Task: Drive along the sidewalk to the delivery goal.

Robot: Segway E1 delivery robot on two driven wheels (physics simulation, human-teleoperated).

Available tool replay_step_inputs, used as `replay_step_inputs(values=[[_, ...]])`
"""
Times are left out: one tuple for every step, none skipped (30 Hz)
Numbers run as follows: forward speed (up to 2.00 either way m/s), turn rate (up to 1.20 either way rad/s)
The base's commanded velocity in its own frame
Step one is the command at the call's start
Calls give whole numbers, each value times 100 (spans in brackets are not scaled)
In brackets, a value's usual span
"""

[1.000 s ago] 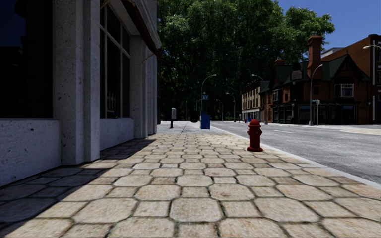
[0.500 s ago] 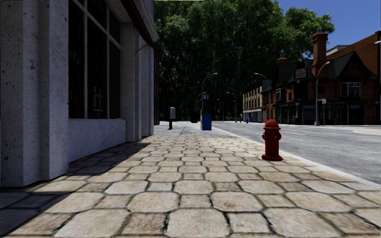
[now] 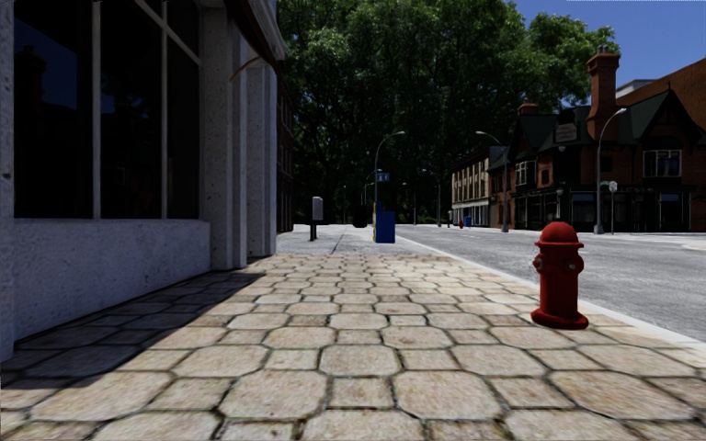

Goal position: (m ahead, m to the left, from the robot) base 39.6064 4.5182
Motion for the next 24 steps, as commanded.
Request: replay_step_inputs(values=[[200, 0], [200, 0], [200, 0], [200, 0], [200, 0], [200, 0], [200, 0], [200, 0], [200, 0], [200, 0], [200, 0], [200, 0], [200, 0], [200, 0], [200, 0], [200, 0], [200, 0], [200, 0], [200, 0], [200, 0], [200, 0], [200, 0], [200, 0], [200, 0]])
